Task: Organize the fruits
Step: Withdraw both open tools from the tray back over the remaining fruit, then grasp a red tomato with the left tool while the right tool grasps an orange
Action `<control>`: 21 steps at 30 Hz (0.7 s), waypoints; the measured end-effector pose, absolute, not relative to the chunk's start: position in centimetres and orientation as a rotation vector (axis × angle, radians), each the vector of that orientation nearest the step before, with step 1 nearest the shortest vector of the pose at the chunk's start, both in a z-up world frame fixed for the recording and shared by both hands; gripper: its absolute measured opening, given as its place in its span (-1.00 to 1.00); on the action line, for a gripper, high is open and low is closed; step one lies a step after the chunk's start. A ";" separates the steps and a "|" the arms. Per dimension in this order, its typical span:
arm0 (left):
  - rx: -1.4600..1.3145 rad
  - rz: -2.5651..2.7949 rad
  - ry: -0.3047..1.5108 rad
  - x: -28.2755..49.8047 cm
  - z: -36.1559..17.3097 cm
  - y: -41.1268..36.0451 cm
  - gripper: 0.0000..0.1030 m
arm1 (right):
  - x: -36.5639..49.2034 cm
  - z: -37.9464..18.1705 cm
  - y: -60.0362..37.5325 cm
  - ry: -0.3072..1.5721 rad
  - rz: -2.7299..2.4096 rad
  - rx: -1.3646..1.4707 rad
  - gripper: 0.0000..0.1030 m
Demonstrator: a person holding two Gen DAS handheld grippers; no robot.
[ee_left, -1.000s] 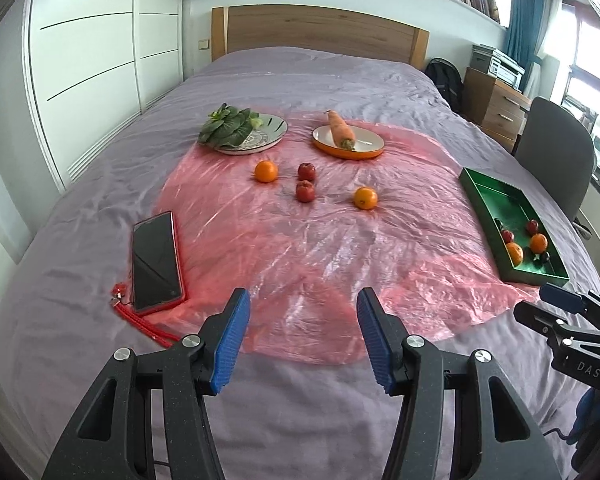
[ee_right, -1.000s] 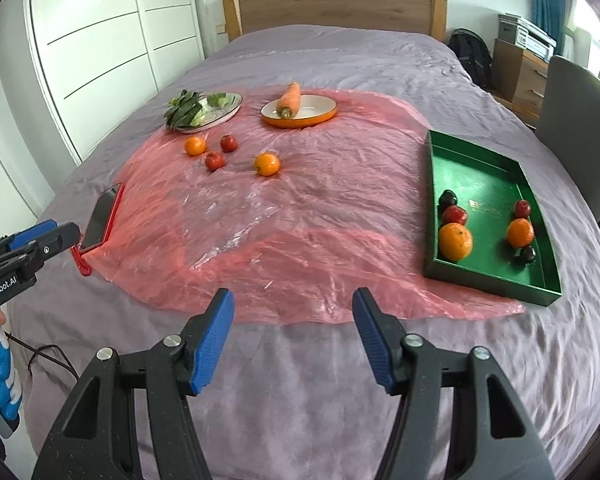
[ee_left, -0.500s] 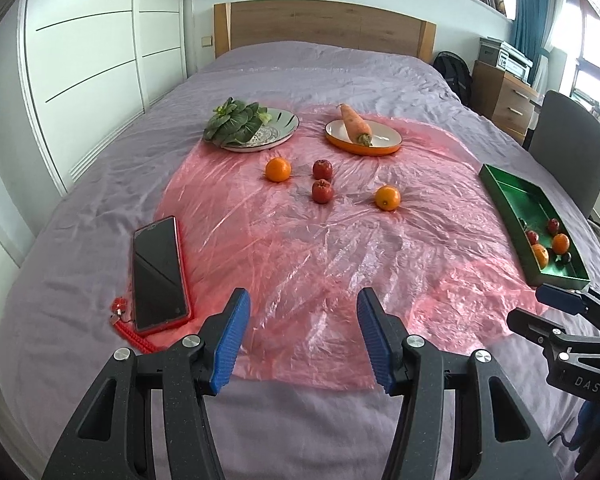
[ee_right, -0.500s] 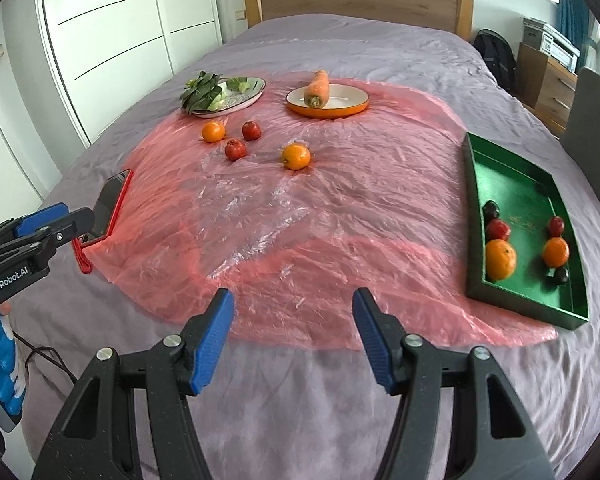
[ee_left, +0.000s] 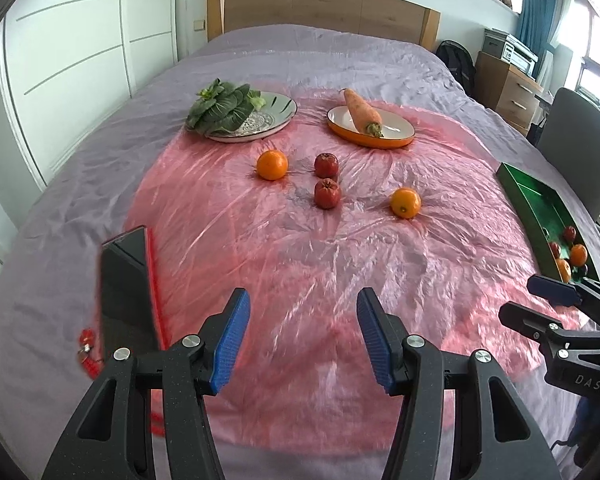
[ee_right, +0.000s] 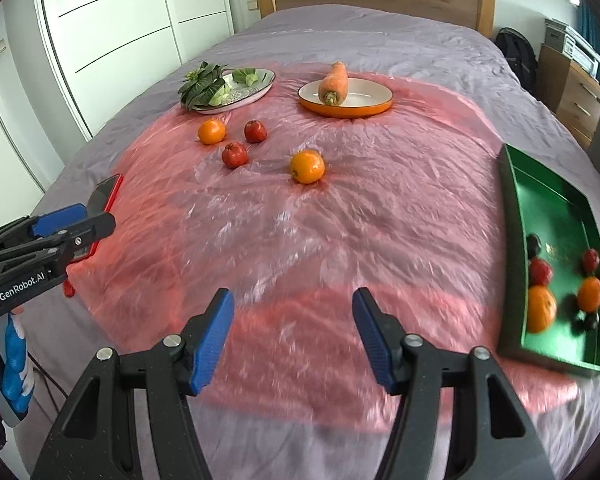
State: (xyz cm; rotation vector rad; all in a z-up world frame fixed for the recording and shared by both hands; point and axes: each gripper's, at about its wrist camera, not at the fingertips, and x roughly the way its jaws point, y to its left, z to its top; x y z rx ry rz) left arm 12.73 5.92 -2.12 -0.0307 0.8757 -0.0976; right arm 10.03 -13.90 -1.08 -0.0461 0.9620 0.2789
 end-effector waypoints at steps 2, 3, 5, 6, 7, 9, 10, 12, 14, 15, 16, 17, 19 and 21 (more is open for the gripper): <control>-0.037 -0.104 0.883 13.8 -2.6 5.9 -0.04 | 11.1 -1.4 -13.9 0.964 0.284 -0.039 1.00; -0.040 -0.109 0.886 14.3 -2.8 5.8 -0.04 | 12.0 -1.6 -14.0 0.965 0.288 -0.035 1.00; -0.050 -0.125 0.892 15.6 -3.2 5.7 -0.04 | 13.2 -2.0 -13.9 0.967 0.295 -0.035 1.00; -0.053 -0.132 0.893 16.2 -3.4 5.6 -0.04 | 13.8 -2.1 -13.9 0.967 0.298 -0.037 1.00; -0.056 -0.137 0.894 16.8 -3.5 5.5 -0.04 | 14.7 -2.3 -13.8 0.966 0.304 -0.038 1.00; -0.065 -0.152 0.896 18.2 -3.7 5.4 -0.04 | 16.1 -2.6 -13.6 0.964 0.314 -0.038 1.00; -0.067 -0.157 0.895 18.9 -3.8 5.3 -0.04 | 16.6 -2.7 -13.5 0.964 0.321 -0.039 1.00; -0.072 -0.165 0.892 20.3 -3.9 5.1 -0.04 | 18.0 -2.9 -13.2 0.959 0.337 -0.048 1.00; -0.074 -0.169 0.892 21.5 -4.1 5.0 -0.04 | 19.3 -3.2 -12.7 0.952 0.349 -0.065 1.00; -0.074 -0.172 0.893 22.1 -4.3 5.0 -0.04 | 19.8 -3.3 -12.6 0.949 0.353 -0.068 1.00; -0.074 -0.174 0.895 22.7 -4.4 4.9 -0.04 | 20.4 -3.5 -12.5 0.947 0.359 -0.071 1.00; -0.072 -0.174 0.896 23.4 -4.7 4.9 -0.04 | 20.8 -3.6 -12.4 0.946 0.364 -0.075 1.00; -0.071 -0.176 0.902 24.2 -5.1 4.8 -0.04 | 21.8 -3.8 -12.1 0.941 0.376 -0.086 1.00; -0.072 -0.176 0.909 25.2 -5.7 4.8 -0.04 | 22.7 -4.0 -11.7 0.939 0.383 -0.095 1.00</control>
